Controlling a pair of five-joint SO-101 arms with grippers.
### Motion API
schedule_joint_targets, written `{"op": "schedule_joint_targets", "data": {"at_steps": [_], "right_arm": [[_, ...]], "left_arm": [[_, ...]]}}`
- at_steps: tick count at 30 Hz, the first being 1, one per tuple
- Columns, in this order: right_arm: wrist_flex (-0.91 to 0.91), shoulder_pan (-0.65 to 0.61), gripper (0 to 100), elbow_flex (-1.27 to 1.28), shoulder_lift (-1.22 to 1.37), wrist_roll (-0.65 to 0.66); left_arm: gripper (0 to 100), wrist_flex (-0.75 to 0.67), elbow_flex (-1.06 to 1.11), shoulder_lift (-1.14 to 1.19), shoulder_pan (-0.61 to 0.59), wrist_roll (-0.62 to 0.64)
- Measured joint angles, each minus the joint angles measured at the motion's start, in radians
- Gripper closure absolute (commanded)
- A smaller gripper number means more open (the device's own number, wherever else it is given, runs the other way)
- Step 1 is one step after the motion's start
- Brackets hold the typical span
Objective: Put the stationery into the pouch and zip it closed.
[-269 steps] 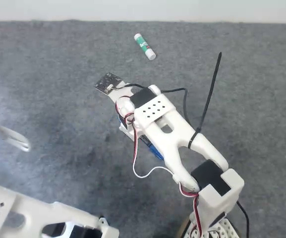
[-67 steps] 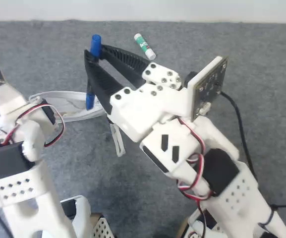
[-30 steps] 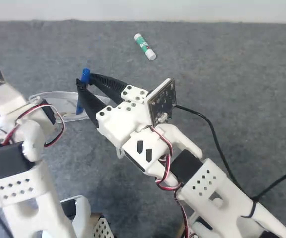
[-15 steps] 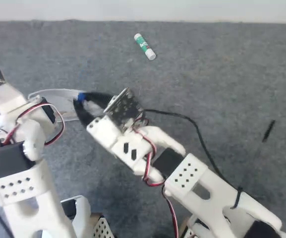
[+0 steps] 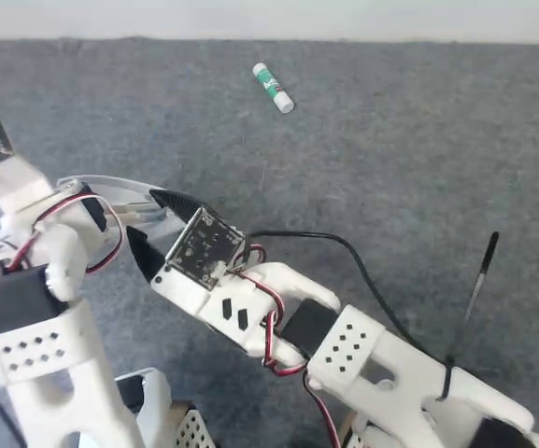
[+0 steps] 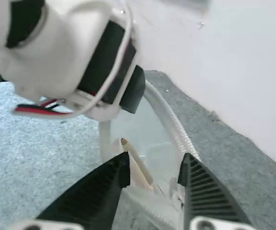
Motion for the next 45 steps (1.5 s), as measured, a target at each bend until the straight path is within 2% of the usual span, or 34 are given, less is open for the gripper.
{"op": "schedule_joint_targets", "data": {"at_steps": [6, 11, 20, 29, 37, 45], "right_arm": [[0.104, -0.018, 79.4, 0.005, -0.086, 0.0], [0.135, -0.025, 88.3, 0.008, -0.104, 0.005], [0.141, -0.026, 88.5, 0.021, -0.155, 0.005], [0.287, -0.026, 88.5, 0.023, -0.259, 0.005], [0.532, -0.025, 88.5, 0.023, -0.414, 0.005], [0.801, 0.106, 88.5, 0.023, -0.606, 0.005]], "left_arm": [[99, 0.0, 0.0, 0.0, -0.003, 0.0], [99, 0.0, 0.0, 0.0, -0.003, 0.0], [99, 0.0, 0.0, 0.0, -0.003, 0.0], [99, 0.0, 0.0, 0.0, -0.005, 0.0], [99, -0.017, 0.0, 0.0, -0.005, 0.0], [99, -0.018, -0.011, 0.0, 0.063, -0.028]]}}
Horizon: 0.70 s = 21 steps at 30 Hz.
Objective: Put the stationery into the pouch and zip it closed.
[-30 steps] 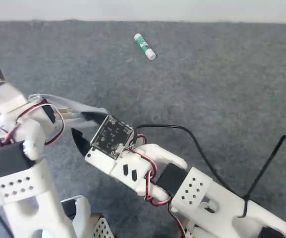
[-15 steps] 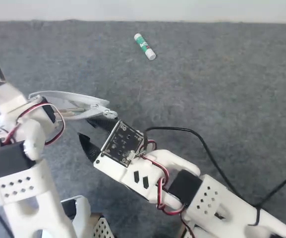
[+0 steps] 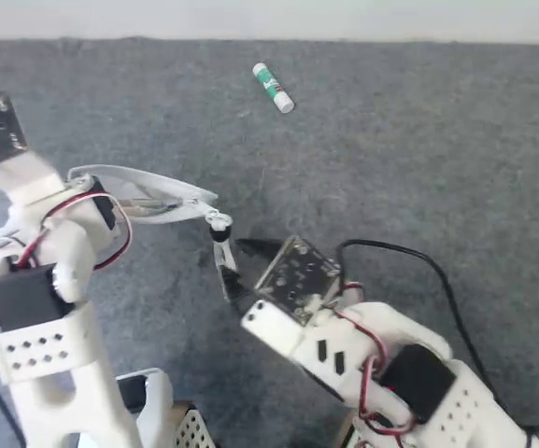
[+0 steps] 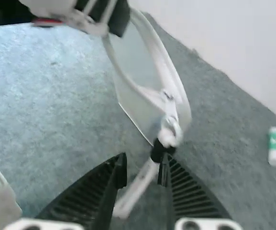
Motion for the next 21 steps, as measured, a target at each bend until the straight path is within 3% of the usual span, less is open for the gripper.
{"op": "schedule_joint_targets", "data": {"at_steps": [7, 21], "right_arm": [[0.146, 0.157, 88.7, 0.066, -0.1, 0.0], [0.408, 0.427, 88.5, 0.187, -0.586, -0.086]], "left_arm": [[99, 0.0, 0.0, 0.0, 0.014, 0.0], [99, 0.0, 0.0, 0.0, 0.017, 0.0]]}}
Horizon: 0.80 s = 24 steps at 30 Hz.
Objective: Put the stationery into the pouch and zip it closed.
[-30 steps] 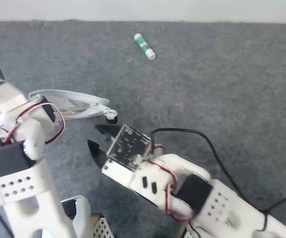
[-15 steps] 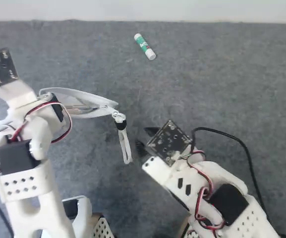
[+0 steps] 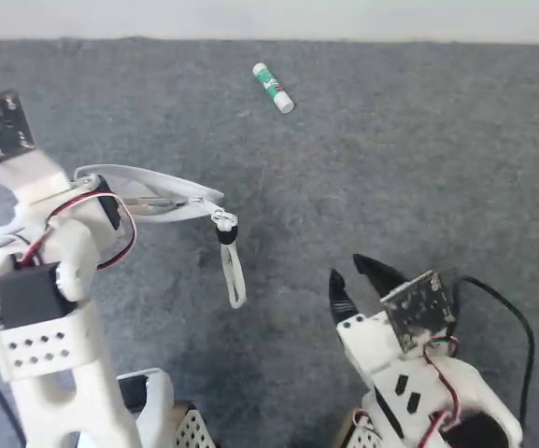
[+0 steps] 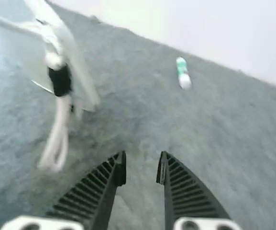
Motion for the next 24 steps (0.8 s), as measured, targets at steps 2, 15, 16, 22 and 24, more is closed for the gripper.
{"op": "schedule_joint_targets", "data": {"at_steps": [2, 15, 16, 22, 24], "right_arm": [[0.021, 0.046, 88.5, 0.008, 0.0, 0.0], [0.038, 0.276, 88.6, 0.009, 0.0, -0.003], [0.038, 0.302, 88.6, 0.017, 0.0, -0.003], [-0.008, 0.443, 88.6, 0.218, 0.0, -0.003], [-0.048, 0.477, 88.6, 0.299, 0.0, -0.003]], "left_arm": [[99, 0.0, 0.0, 0.0, 0.0, 0.0], [99, 0.04, 0.0, 0.0, -0.034, 0.0], [99, 0.04, 0.0, 0.0, -0.043, 0.0], [99, 0.043, 0.0, 0.0, -0.078, 0.0], [99, 0.043, 0.0, 0.0, -0.078, 0.0]]}}
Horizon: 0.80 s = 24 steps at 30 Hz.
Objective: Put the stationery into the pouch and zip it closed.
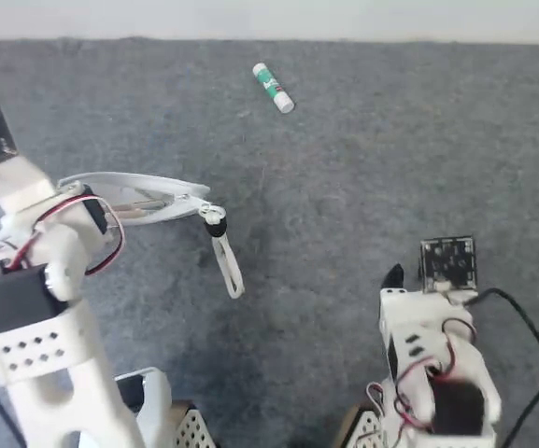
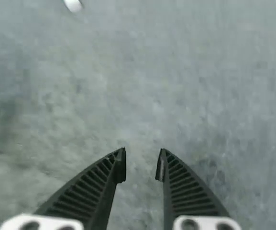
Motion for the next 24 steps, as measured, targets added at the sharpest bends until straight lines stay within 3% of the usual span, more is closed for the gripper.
{"op": "schedule_joint_targets", "data": {"at_steps": [13, 24], "right_arm": [[-0.141, 0.031, 89.0, 0.327, 0.018, -0.002], [-0.048, 0.031, 89.0, 0.328, 0.018, -0.002]], "left_arm": [[99, 0.025, -0.002, 0.0, 0.057, 0.0], [99, 0.101, -0.021, -0.005, 0.083, -0.012]]}}
